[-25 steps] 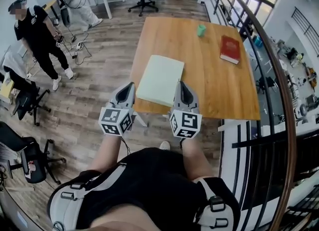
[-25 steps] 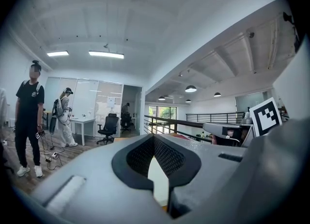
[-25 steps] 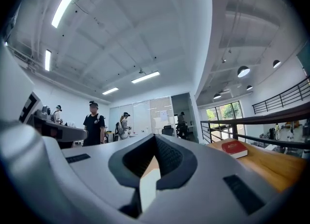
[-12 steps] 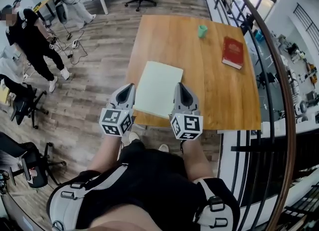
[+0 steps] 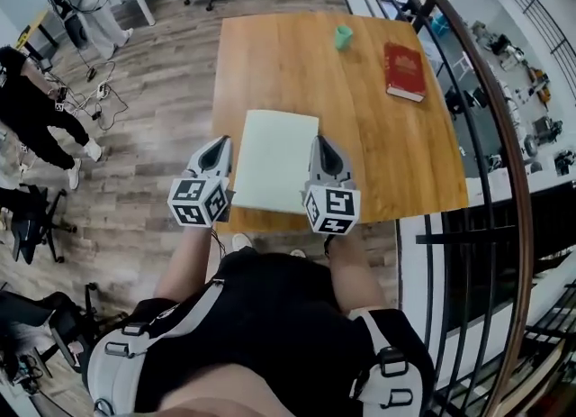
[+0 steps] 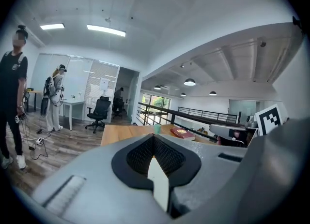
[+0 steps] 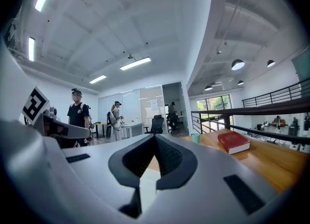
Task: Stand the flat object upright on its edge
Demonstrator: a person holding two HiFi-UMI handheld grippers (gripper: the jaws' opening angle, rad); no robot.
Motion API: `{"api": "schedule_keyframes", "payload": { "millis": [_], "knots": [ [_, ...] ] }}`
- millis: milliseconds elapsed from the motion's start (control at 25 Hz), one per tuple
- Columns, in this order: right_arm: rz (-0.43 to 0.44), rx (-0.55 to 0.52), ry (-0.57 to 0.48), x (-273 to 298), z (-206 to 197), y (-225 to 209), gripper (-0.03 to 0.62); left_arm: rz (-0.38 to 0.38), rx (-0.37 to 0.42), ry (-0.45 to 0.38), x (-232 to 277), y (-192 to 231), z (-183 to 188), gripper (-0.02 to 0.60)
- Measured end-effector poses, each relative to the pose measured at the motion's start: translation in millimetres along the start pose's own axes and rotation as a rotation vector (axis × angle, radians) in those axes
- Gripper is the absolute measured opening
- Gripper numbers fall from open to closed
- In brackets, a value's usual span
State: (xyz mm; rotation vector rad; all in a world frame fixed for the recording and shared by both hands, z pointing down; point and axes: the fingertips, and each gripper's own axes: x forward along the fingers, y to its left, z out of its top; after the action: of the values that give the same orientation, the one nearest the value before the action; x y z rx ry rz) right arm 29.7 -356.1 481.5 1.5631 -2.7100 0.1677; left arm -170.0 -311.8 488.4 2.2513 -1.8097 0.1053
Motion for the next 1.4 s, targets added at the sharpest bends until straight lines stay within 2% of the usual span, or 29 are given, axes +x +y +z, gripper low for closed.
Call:
{"api": "schedule_keyframes", "payload": {
  "millis": [160,280,320,440,760,920,1160,1400],
  "knots": [
    [-0.043,0.003,0.057,10,-16,-9,0.005,-0.020,0.014,0.055,13,9,-13,0.002],
    [-0.032,0.039,0.126,17,-35,-12,0.014,-0.036,0.014,0.098,22,12,-25,0.002],
    [-0.024,0.058,0.149,19,-42,-13,0.021,-0.050,0.003,0.109,25,12,-29,0.015],
    [-0.011,0.110,0.223,23,-64,-19,0.077,-0.098,-0.040,0.159,36,11,-45,0.118],
    [0.010,0.228,0.408,34,-126,-31,0.153,-0.103,-0.046,0.370,66,30,-104,0.191],
    [-0.007,0.256,0.495,34,-160,-39,0.167,-0.101,-0.043,0.471,77,36,-134,0.201],
    [-0.022,0.357,0.604,35,-206,-46,0.197,-0.109,-0.090,0.571,87,46,-169,0.201],
    [-0.020,0.416,0.712,33,-245,-47,0.216,-0.126,-0.099,0.683,92,51,-213,0.201]
  ]
}}
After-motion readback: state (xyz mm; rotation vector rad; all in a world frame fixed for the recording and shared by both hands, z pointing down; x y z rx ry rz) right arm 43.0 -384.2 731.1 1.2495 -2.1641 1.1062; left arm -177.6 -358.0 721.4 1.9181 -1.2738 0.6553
